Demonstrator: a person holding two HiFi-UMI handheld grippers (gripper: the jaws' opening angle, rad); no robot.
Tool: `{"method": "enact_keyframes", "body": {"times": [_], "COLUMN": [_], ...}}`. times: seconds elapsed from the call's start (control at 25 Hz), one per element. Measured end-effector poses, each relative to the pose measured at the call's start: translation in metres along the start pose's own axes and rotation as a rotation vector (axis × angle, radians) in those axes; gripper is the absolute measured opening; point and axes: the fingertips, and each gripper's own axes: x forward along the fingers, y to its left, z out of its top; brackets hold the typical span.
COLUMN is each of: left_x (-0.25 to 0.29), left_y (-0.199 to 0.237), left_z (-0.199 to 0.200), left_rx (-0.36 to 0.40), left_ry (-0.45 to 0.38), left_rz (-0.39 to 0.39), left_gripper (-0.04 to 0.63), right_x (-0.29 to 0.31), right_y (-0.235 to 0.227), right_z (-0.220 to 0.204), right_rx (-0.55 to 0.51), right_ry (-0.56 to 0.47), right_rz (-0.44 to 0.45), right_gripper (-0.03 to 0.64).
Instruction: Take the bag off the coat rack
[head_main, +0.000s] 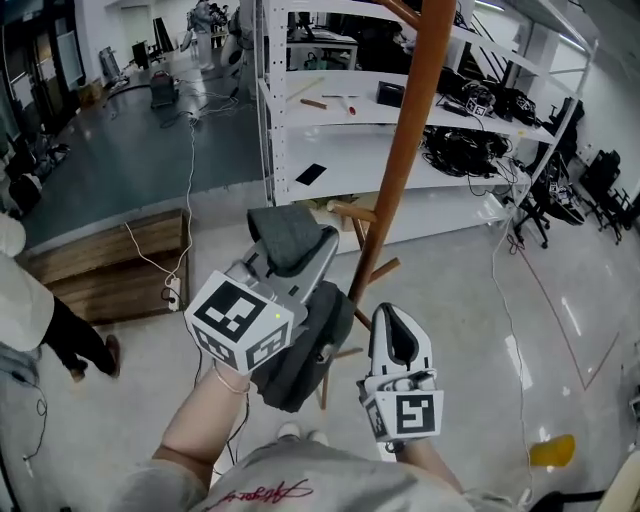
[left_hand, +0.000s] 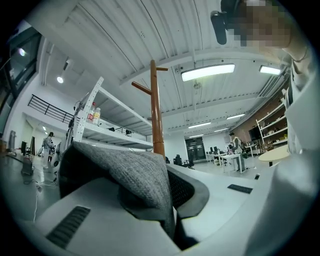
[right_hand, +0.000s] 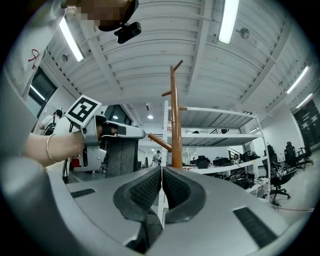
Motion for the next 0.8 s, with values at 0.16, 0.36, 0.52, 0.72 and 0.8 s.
{"method": "enact_keyframes", "body": {"times": [0.16, 0.36, 0.52, 0.72, 0.8], "left_x": [-0.017, -0.037, -0.054, -0.081, -0.09], "left_y": [0.004, 0.007, 0.002, -0.006, -0.01], "left_z": [0.0, -0.006, -0.01, -0.02, -0.029], "left_rx": [-0.003, -0.003, 0.01, 0.001, -0.012], "left_ry": [-0.004, -0.003, -0.002, 0.002, 0.011], "left_rz": [0.055, 0.123, 0.168, 0.219, 0.229], "left_gripper": [0.017, 0.016, 0.016, 0.015, 0.015], "right_x": [0.001, 0.0, -0.007, -0.012, -0.015], "right_y": [0.008, 0.016, 0.021, 0.03, 0.035], "right_z": [0.003, 0.004, -0.007, -0.004, -0.004], "right_rx": [0.007, 0.013, 0.033, 0.028, 0.032], "right_ry": [-0.003, -0.014, 0.04, -0.011, -0.01], "right_rz": [0.037, 0.084, 0.105, 0.122, 0.126], "right_gripper": [0.018, 0.018, 0.018, 0.018, 0.018]}}
